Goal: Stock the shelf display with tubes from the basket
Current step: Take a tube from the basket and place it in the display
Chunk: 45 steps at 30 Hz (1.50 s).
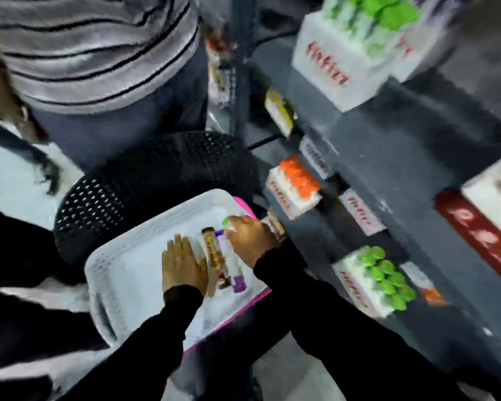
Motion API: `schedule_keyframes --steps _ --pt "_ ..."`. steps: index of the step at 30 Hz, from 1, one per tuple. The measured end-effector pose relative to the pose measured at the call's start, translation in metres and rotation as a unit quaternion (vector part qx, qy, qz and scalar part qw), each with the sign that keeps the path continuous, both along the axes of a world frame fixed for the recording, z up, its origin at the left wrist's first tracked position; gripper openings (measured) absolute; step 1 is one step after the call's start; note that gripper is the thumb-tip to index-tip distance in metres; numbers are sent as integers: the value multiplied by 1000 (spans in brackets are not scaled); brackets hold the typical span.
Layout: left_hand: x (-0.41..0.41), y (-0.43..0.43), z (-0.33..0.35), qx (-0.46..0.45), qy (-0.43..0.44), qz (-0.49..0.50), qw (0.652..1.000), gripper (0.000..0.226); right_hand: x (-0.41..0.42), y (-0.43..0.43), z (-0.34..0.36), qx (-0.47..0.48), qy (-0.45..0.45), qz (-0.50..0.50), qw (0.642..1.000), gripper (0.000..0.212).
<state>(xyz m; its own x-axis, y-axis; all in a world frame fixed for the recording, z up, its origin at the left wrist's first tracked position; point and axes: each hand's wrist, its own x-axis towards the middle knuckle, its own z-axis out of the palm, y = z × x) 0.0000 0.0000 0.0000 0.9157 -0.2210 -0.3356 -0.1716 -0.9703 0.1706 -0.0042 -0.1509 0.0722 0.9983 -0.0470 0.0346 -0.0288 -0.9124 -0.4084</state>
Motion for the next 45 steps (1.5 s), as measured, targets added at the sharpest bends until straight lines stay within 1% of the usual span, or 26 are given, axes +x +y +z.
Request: schedule_keyframes --steps 1,3,4,7,9,11,12,14,15,17,18,20,21,23,25,27,28,29,30,32,34,37,39,41,43,45 --pt "-1 7 -5 34 29 29 999 60 11 7 -17 -17 -45 13 999 18" --pt "1 18 -18 0 36 66 997 66 31 23 -38 -36 61 15 997 23" --pt "-2 23 -28 -9 26 64 998 70 37 28 -43 -46 136 8 990 27" --pt "-4 40 -61 -9 45 70 997 66 57 42 -75 -76 231 -17 970 42" --pt "-5 44 -67 -12 18 59 998 67 63 48 -88 -118 283 0 952 50" --pt "-8 48 -76 -12 0 44 999 70 65 52 -99 -131 275 0 952 44" --pt "-8 49 -77 -6 5 41 999 71 66 53 -101 -130 236 -13 963 40" --pt "-10 49 -80 -4 -3 45 999 71 69 55 -90 -102 228 -33 968 36" --pt "-11 49 -81 -5 -5 45 999 72 69 55 -87 -105 200 -41 973 33" --pt "-10 48 -78 -4 14 40 999 71 74 55 -70 -71 240 -20 968 28" --pt "-10 48 -77 -7 15 39 999 71 75 54 -67 -69 267 -13 961 31" --pt "-10 48 -76 -12 28 42 999 72 75 47 -59 -23 295 -12 955 38" --pt "-10 48 -74 -10 29 39 999 73 73 43 -49 -9 310 -7 951 37" --pt "-10 46 -70 -11 20 33 999 76 68 37 -22 16 319 15 947 31" --pt "-10 42 -60 -23 24 32 999 83 61 24 7 26 333 50 941 18" --pt "-6 29 -44 -32 3 5 999 85 49 4 49 34 340 97 935 7" --pt "0 17 -32 -39 -13 -19 999 83 44 -7 72 44 337 115 934 11" --pt "7 4 -21 -45 -29 -45 998 79 38 -16 94 49 340 126 931 19" --pt "15 -13 -8 -50 -49 -73 995 72 30 -27 116 61 343 121 929 26" --pt "33 -54 23 -63 -101 -131 984 62 10 -50 152 78 345 92 931 32" --pt "46 -97 59 -99 -154 -194 964 61 -8 -72 181 45 324 60 943 29" --pt "43 -159 115 -154 -219 -290 919 63 -47 -97 222 15 276 -6 961 12" --pt "33 -193 141 -176 -221 -324 903 67 -69 -111 242 -46 201 -57 977 21" --pt "19 -221 158 -205 -214 -361 884 69 -91 -126 260 -109 143 -105 978 27" --pt "4 -244 167 -216 -206 -400 867 77 -114 -138 276 -149 122 -141 971 29" --pt "-11 -261 172 -208 -178 -426 862 80 -133 -146 288 -167 120 -179 962 29"
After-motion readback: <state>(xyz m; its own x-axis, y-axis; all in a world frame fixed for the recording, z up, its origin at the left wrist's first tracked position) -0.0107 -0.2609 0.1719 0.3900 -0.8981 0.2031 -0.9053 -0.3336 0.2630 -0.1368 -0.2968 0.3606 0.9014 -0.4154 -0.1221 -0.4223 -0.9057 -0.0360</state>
